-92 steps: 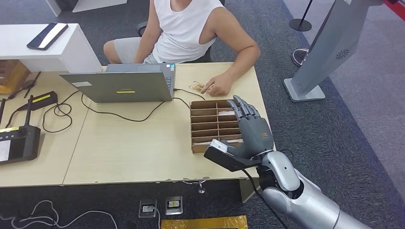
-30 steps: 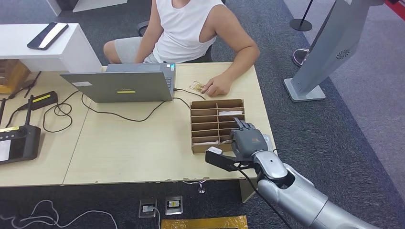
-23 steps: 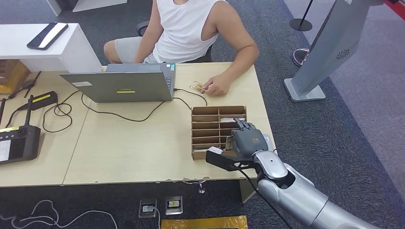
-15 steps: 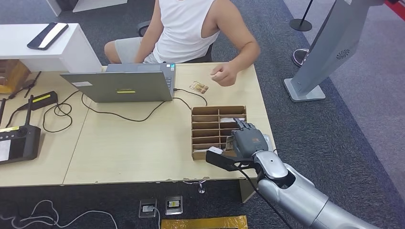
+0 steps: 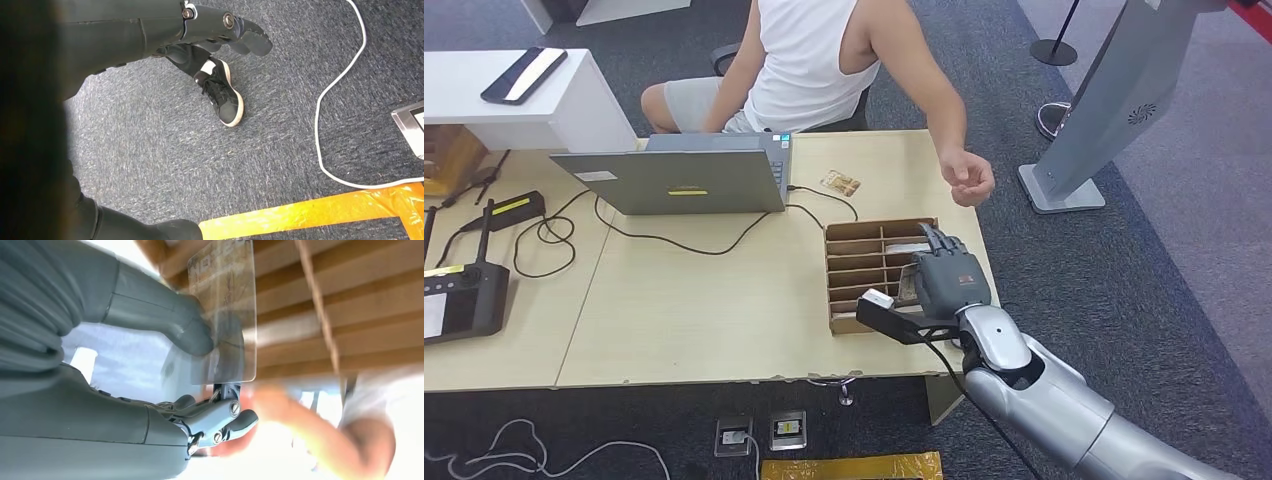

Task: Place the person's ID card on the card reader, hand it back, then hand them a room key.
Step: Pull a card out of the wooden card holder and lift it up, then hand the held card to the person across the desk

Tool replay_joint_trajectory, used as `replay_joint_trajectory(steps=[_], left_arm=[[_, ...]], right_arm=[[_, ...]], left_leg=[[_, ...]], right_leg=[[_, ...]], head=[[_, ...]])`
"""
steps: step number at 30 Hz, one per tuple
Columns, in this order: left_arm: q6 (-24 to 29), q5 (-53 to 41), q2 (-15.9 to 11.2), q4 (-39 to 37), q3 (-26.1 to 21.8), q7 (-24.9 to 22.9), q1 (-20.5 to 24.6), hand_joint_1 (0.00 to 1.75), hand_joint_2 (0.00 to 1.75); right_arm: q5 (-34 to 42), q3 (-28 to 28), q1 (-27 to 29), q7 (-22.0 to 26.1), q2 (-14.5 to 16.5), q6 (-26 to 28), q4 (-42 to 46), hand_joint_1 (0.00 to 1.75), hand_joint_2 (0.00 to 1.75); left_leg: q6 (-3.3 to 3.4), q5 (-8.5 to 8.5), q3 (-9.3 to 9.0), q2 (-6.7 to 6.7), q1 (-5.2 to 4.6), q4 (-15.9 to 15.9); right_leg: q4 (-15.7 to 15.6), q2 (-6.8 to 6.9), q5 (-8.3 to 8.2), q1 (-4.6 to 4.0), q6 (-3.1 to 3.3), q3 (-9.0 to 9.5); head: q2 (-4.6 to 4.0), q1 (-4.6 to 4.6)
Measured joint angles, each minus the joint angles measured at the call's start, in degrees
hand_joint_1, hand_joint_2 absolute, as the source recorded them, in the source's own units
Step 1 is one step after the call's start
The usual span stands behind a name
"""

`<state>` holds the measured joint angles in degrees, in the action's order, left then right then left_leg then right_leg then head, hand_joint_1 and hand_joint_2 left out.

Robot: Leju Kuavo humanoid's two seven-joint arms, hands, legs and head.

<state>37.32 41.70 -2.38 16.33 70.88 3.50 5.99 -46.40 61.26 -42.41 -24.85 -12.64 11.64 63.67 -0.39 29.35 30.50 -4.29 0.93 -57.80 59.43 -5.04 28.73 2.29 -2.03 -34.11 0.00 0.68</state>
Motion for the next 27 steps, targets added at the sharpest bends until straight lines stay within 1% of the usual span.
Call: replay_joint_trajectory(steps=[2,4,8,14,20,23,27], left_arm=[[0.0,0.0,0.0,0.0,0.0,0.0,0.0,0.00,1.75],[0.0,0.0,0.0,0.0,0.0,0.0,0.0,0.00,1.75],[-0.1,0.0,0.0,0.0,0.0,0.0,0.0,0.00,1.75],[-0.3,0.0,0.0,0.0,0.0,-0.2,0.0,0.00,1.75],[-0.5,0.0,0.0,0.0,0.0,-0.2,0.2,0.00,1.75],[-0.7,0.0,0.0,0.0,0.0,-0.2,0.5,0.00,1.75],[-0.7,0.0,0.0,0.0,0.1,-0.9,0.8,0.00,1.75]], right_arm=[[-1.3,-0.8,-1.7,-1.4,-0.1,2.0,1.3,1.75,1.75],[-1.8,-1.9,-4.6,-2.8,-0.6,2.8,3.2,1.75,1.75],[-1.3,-4.3,-10.2,-4.5,-1.7,2.2,6.9,1.75,1.75],[0.2,-5.9,-15.7,-5.3,-2.6,0.4,9.2,1.75,1.75],[0.0,-5.1,-18.7,-5.4,-2.6,-3.9,8.5,1.75,1.75],[0.0,-3.9,-19.6,-5.3,-2.0,-6.1,6.3,1.75,1.75],[-0.2,-2.1,-20.2,-5.3,-0.9,-7.8,2.3,1.75,1.75]], left_leg=[[0.00,-0.01,-0.01,0.01,0.00,0.0],[0.00,-0.01,-0.02,0.02,0.00,0.0],[0.00,-0.01,-0.03,0.03,0.00,0.0],[0.00,-0.01,-0.01,0.03,0.00,0.0],[0.00,-0.01,0.02,0.02,0.01,0.0],[0.00,-0.01,0.02,0.02,0.02,0.0],[0.00,-0.01,0.02,0.00,0.03,0.0]], right_leg=[[0.0,-0.01,-0.03,0.00,0.02,-0.01],[0.0,-0.02,-0.04,0.00,0.03,-0.02],[0.0,-0.03,-0.04,-0.01,0.03,-0.01],[0.0,-0.03,-0.04,-0.01,0.04,-0.01],[0.0,-0.01,-0.04,-0.01,0.04,-0.01],[0.0,-0.01,-0.04,-0.02,0.04,0.00],[0.0,0.01,-0.04,-0.03,0.04,0.00]], head=[[0.00,0.00],[0.00,0.00],[0.00,0.00],[0.00,0.01],[0.00,0.00],[0.00,0.00],[0.00,0.00]])
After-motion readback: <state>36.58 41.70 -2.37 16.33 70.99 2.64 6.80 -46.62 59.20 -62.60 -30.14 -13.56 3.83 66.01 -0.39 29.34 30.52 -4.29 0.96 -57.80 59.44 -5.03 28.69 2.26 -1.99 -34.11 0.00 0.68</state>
